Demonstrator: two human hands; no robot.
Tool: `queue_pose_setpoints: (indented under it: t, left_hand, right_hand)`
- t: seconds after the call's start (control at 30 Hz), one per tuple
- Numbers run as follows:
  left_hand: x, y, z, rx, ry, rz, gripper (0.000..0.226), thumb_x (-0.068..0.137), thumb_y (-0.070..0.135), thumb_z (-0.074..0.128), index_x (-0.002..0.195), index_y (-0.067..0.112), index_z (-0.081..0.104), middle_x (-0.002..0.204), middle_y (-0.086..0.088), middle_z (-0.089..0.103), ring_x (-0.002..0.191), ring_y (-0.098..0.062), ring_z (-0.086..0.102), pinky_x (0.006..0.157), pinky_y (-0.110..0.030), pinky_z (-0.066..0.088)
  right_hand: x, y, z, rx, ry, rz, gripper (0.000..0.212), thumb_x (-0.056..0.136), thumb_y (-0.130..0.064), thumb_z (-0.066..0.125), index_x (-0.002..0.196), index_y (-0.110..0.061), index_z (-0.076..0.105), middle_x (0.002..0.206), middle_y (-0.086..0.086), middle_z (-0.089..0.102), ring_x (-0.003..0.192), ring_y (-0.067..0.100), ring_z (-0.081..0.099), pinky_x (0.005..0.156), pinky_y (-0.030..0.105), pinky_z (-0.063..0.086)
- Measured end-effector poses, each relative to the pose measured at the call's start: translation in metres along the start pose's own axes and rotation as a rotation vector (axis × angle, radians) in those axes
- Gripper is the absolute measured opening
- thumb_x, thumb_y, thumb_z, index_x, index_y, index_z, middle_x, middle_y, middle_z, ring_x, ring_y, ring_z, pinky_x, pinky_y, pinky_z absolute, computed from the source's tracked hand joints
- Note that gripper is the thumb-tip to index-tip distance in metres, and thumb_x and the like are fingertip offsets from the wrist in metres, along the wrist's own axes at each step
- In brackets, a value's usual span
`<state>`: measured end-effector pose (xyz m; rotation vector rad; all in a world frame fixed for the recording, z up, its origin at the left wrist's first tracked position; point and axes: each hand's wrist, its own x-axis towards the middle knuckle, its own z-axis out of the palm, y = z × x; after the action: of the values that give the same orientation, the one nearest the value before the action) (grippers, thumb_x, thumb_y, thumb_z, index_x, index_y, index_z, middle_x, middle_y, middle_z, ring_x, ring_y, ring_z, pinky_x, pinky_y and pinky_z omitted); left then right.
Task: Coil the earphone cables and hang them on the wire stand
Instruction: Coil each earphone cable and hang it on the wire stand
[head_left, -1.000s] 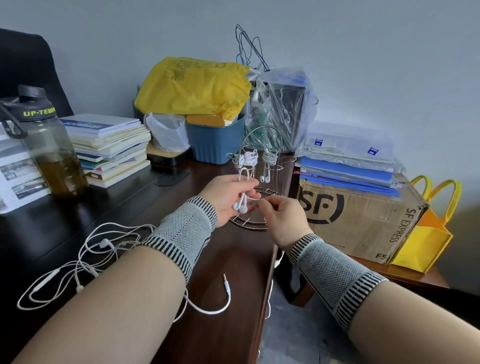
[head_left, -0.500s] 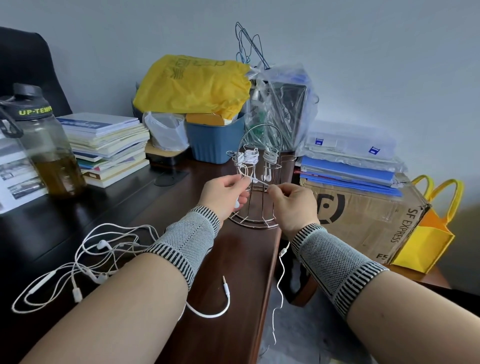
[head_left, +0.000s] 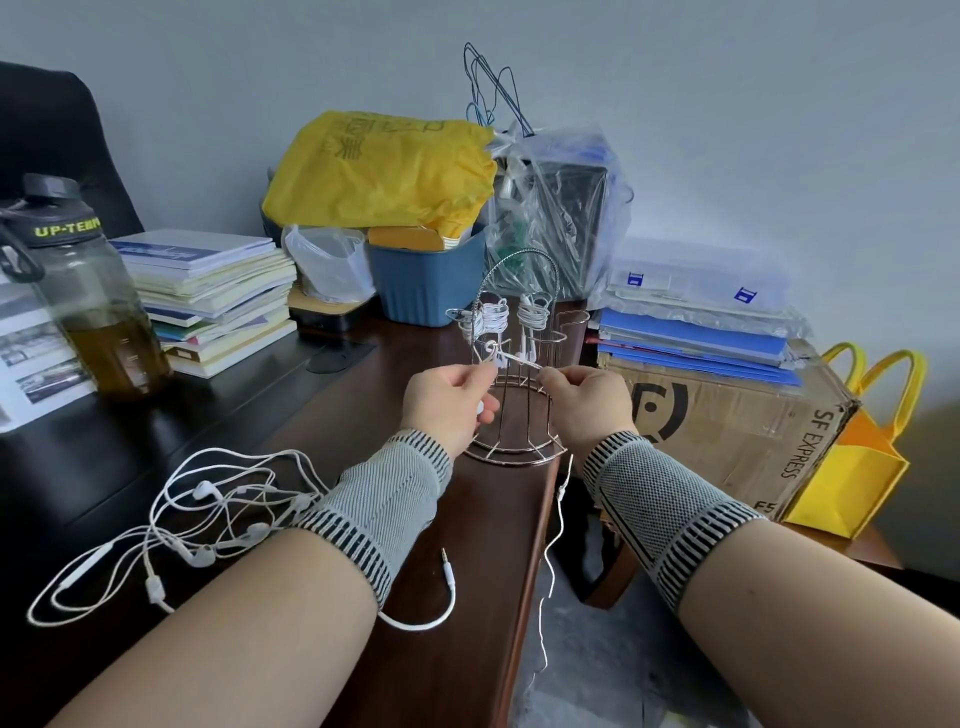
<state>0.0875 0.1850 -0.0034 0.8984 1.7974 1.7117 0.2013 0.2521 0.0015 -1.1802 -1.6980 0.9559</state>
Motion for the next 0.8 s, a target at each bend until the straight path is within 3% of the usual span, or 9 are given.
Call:
queue_pose_setpoints:
  t: [0.17, 0.27, 0.33, 0.47, 0.6, 0.8]
  left_hand:
    - [-0.050, -0.002, -0.010, 0.142, 0.037, 0.094, 0.020, 0.093, 0.029, 0.063, 0.073, 0.033, 0.060, 0.063, -0.002, 0.070, 0.051, -0.008, 0.061, 0.065, -0.026, 0.052]
    - [-0.064, -0.002, -0.015, 0.173, 0.080, 0.119, 0.010, 0.092, 0.032, 0.063, 0.087, 0.025, 0.068, 0.063, 0.000, 0.070, 0.051, -0.004, 0.062, 0.059, -0.018, 0.050]
    - [-0.068, -0.004, -0.015, 0.180, 0.108, 0.121, 0.025, 0.092, 0.036, 0.062, 0.101, 0.014, 0.071, 0.063, 0.002, 0.070, 0.050, -0.001, 0.062, 0.057, -0.017, 0.048]
    - [-0.075, -0.008, -0.012, 0.165, 0.138, 0.132, 0.036, 0.091, 0.042, 0.061, 0.112, 0.013, 0.070, 0.065, 0.004, 0.069, 0.050, 0.001, 0.061, 0.050, -0.011, 0.042]
    - [-0.077, -0.006, -0.012, 0.167, 0.143, 0.152, 0.036, 0.091, 0.049, 0.058, 0.097, 0.016, 0.071, 0.064, 0.005, 0.069, 0.053, -0.002, 0.065, 0.047, -0.011, 0.041]
    - [-0.073, -0.005, -0.012, 0.070, 0.158, 0.090, 0.042, 0.090, 0.053, 0.057, 0.071, 0.017, 0.069, 0.058, 0.003, 0.069, 0.052, -0.007, 0.067, 0.054, -0.024, 0.049]
  right_hand:
    - [-0.016, 0.002, -0.003, 0.118, -0.111, -0.010, 0.026, 0.088, -0.027, 0.063, 0.064, -0.019, 0.067, 0.045, -0.005, 0.053, 0.050, 0.016, 0.050, 0.057, 0.033, 0.043]
    - [-0.032, 0.003, -0.009, 0.188, -0.116, -0.017, 0.022, 0.085, -0.026, 0.066, 0.066, -0.016, 0.069, 0.057, 0.006, 0.060, 0.056, 0.018, 0.052, 0.060, 0.033, 0.045]
    - [-0.043, 0.003, -0.016, 0.164, -0.066, -0.058, 0.019, 0.085, -0.024, 0.066, 0.072, -0.011, 0.072, 0.068, 0.013, 0.065, 0.059, 0.015, 0.055, 0.062, 0.030, 0.047]
    - [-0.055, 0.001, -0.032, 0.133, -0.014, -0.136, 0.025, 0.086, -0.023, 0.064, 0.066, -0.008, 0.067, 0.050, -0.003, 0.053, 0.039, 0.002, 0.039, 0.050, 0.022, 0.033]
    - [-0.060, -0.017, -0.045, -0.102, -0.051, -0.284, 0.028, 0.089, -0.025, 0.059, 0.063, -0.016, 0.062, 0.042, -0.012, 0.049, 0.039, 0.003, 0.042, 0.048, 0.021, 0.031]
    - [-0.059, -0.053, -0.050, -0.486, -0.033, -0.453, 0.030, 0.088, -0.024, 0.055, 0.069, -0.004, 0.065, 0.059, 0.007, 0.062, 0.059, 0.024, 0.060, 0.057, 0.030, 0.049]
